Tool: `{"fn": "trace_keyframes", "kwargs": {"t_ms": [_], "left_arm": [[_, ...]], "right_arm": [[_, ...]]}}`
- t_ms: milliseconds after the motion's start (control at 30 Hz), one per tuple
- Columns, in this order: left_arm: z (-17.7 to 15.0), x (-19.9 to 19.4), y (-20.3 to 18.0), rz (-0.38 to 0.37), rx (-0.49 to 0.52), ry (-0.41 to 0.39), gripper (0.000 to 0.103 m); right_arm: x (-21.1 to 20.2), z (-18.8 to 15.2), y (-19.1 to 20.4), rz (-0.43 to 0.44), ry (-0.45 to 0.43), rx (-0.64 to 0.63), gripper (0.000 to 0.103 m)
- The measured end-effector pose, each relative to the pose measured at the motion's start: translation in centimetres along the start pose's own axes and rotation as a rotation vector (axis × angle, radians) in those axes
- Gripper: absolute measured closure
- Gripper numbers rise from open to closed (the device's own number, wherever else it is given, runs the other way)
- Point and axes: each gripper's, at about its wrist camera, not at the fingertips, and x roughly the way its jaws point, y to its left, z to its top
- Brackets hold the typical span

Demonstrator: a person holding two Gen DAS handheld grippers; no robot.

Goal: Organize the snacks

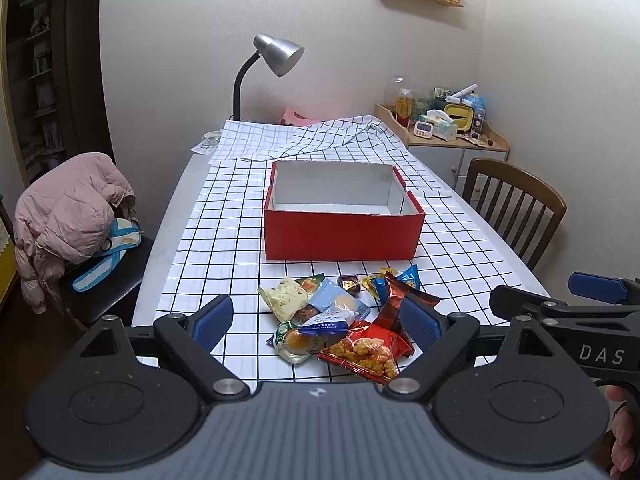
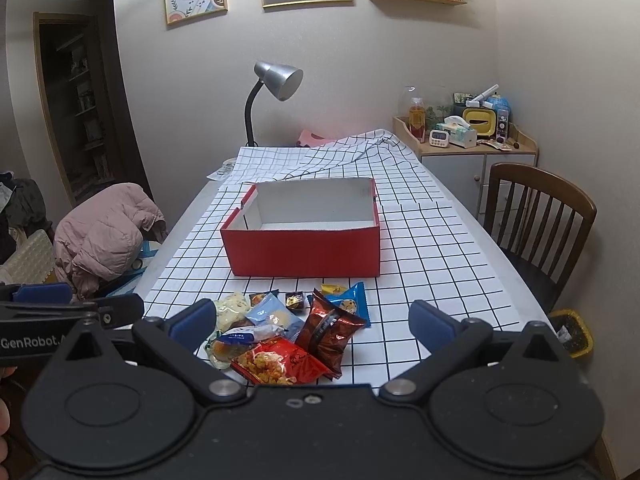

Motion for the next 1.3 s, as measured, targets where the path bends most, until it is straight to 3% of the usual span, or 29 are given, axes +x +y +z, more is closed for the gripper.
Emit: {"fn": "trace_keyframes", "kwargs": {"t_ms": [1300], "left_arm": [[-0.1, -0.9, 0.2, -0.033, -0.007, -0.043, 0.012]], "right_arm": [[-1.2, -0.4, 0.4, -0.008, -0.043, -0.021, 0.001]]}}
